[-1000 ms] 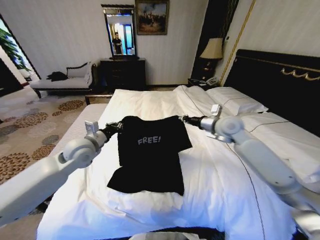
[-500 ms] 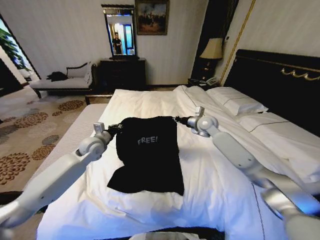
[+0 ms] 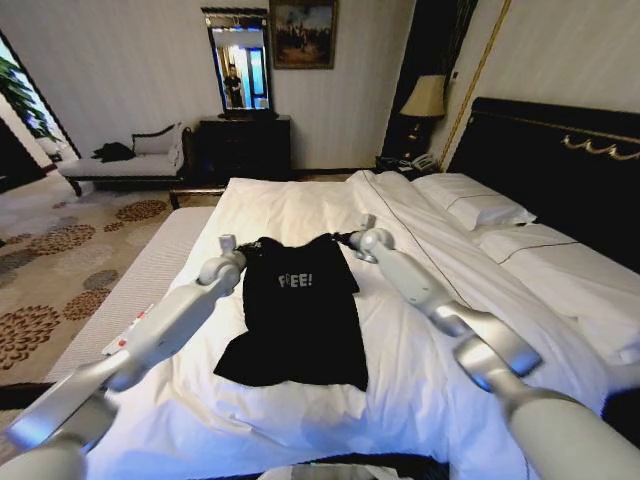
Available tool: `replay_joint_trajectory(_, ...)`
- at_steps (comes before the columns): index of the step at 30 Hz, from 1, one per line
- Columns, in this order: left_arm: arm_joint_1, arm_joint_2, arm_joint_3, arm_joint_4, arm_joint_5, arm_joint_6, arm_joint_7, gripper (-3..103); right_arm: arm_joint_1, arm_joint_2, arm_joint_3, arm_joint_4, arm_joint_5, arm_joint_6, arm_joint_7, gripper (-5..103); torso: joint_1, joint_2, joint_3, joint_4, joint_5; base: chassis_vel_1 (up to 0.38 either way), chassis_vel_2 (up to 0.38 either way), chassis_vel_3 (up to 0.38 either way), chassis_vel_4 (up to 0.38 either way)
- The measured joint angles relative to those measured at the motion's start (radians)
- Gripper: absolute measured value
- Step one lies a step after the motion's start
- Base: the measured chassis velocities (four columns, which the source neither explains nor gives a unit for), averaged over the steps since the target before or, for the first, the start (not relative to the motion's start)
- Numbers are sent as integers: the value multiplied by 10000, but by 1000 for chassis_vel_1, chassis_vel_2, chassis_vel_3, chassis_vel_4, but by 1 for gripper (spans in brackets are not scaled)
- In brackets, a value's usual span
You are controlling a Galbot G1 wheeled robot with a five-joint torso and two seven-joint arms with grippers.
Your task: Fold the clothes on the bed.
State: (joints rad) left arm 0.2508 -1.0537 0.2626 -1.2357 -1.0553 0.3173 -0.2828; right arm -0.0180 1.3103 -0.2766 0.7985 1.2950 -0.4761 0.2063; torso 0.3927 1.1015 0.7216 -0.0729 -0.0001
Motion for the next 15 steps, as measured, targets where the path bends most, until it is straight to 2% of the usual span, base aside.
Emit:
replay_joint_trajectory(6,-1124,-1271,317,2352,462,-56,323,1,625,405,-271,-1210,-391,308,-438,0,-4,2,-4,-10,2,0,0,0,0)
replay_joint_trajectory(10,-1412,-1592,331,3151,709,-161,450,1,625,519,-272,-1485,-680,454,-541,0,-4,2,-3,-9,1,0,0,0,0)
replay_joint_trajectory(15,-1459,-1523,413,3357,752,-177,483,1,670,633,-266,-1944,-1184,764,-822,0,-4,2,-3,-1,-1,0,0,0,0)
